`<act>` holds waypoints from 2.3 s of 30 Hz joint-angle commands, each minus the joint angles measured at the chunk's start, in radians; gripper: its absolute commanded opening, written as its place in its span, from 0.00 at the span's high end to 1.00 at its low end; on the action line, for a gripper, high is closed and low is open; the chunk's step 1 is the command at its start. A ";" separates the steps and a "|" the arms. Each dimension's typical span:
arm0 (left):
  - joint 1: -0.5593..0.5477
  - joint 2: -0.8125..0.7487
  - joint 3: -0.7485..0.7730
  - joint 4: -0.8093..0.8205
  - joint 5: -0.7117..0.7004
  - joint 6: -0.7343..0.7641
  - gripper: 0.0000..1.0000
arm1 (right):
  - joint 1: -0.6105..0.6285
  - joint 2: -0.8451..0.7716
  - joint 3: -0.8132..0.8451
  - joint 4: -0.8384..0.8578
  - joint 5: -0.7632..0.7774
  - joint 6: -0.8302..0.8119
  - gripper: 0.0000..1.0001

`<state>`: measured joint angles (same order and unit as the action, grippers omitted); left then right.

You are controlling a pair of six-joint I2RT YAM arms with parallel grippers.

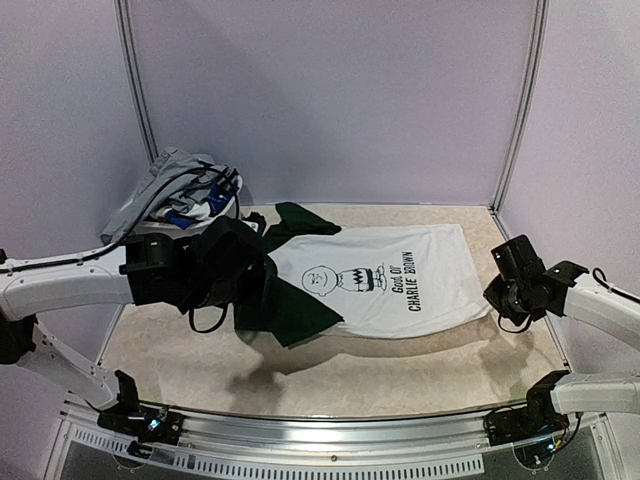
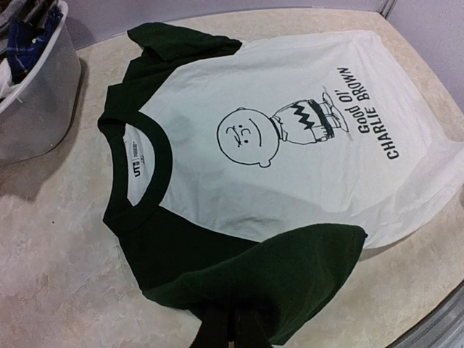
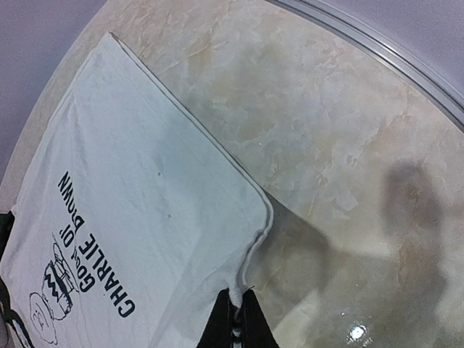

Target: Fold and stack the mixed laundry pile

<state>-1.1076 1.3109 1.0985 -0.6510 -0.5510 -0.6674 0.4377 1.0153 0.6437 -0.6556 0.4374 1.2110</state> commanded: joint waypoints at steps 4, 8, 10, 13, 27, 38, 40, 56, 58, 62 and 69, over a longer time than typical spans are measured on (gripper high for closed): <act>0.108 0.040 0.045 0.010 0.086 0.059 1.00 | -0.011 0.102 0.083 0.021 0.078 0.002 0.99; 0.156 0.065 0.061 0.018 0.123 0.085 1.00 | -0.034 0.161 0.109 0.053 0.064 -0.006 0.99; 0.176 0.076 0.068 0.025 0.145 0.098 1.00 | -0.038 0.184 0.120 0.065 0.057 -0.009 0.99; 0.203 0.097 0.082 0.036 0.190 0.126 1.00 | -0.045 0.220 0.130 0.085 0.056 -0.013 0.99; 0.292 0.197 0.151 0.043 0.264 0.186 1.00 | -0.095 0.360 0.177 0.148 0.031 -0.038 0.99; 0.336 0.245 0.178 0.051 0.306 0.218 1.00 | -0.126 0.441 0.219 0.175 0.015 -0.060 0.99; 0.338 0.249 0.184 0.051 0.310 0.219 1.00 | -0.133 0.456 0.228 0.175 0.014 -0.064 0.99; 0.369 0.266 0.207 0.050 0.309 0.231 1.00 | -0.156 0.555 0.278 0.181 0.012 -0.076 0.99; 0.373 0.268 0.211 0.052 0.311 0.234 1.00 | -0.162 0.562 0.283 0.181 0.014 -0.076 0.99; 0.377 0.283 0.222 0.050 0.307 0.237 1.00 | -0.166 0.583 0.299 0.182 0.011 -0.078 0.99; 0.389 0.301 0.215 0.057 0.299 0.235 1.00 | -0.171 0.627 0.328 0.186 0.002 -0.092 0.99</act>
<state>-0.7406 1.5967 1.2976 -0.6037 -0.2466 -0.4400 0.2790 1.6081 0.9440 -0.4759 0.4347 1.1355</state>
